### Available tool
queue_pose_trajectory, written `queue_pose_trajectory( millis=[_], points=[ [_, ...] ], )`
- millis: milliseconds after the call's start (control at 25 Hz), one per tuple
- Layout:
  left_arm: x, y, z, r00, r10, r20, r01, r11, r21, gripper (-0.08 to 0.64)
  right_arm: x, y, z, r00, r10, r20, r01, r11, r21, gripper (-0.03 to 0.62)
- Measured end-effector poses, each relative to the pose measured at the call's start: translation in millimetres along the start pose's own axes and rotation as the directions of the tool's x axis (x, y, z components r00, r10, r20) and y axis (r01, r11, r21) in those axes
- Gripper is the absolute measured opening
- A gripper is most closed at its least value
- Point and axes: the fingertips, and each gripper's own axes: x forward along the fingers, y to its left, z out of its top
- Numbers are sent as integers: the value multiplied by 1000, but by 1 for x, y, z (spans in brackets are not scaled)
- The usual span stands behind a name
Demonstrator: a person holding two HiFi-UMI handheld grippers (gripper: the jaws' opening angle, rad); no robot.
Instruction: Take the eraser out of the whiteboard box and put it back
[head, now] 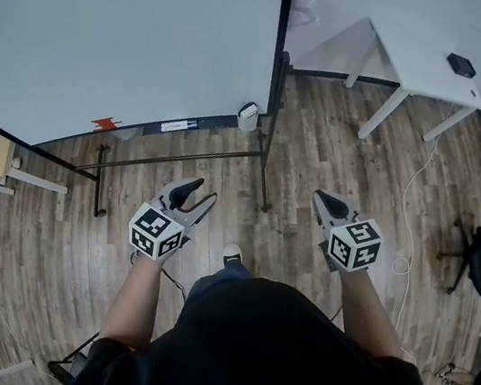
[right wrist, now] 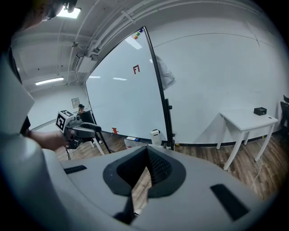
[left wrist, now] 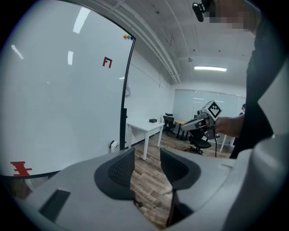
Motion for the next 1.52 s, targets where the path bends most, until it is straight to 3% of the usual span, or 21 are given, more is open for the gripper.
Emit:
queue_pose_trajectory(
  millis=[640,1520],
  points=[
    [19,65,11,999,-33,-3,33,999,-9,186,59,4,22,999,3,-37,-3,1000,10,-6],
    [28,122,28,996,-84,1,84,996,1,186,103,11,54,998,-28,-55,28,1000,-1,-6]
  ],
)
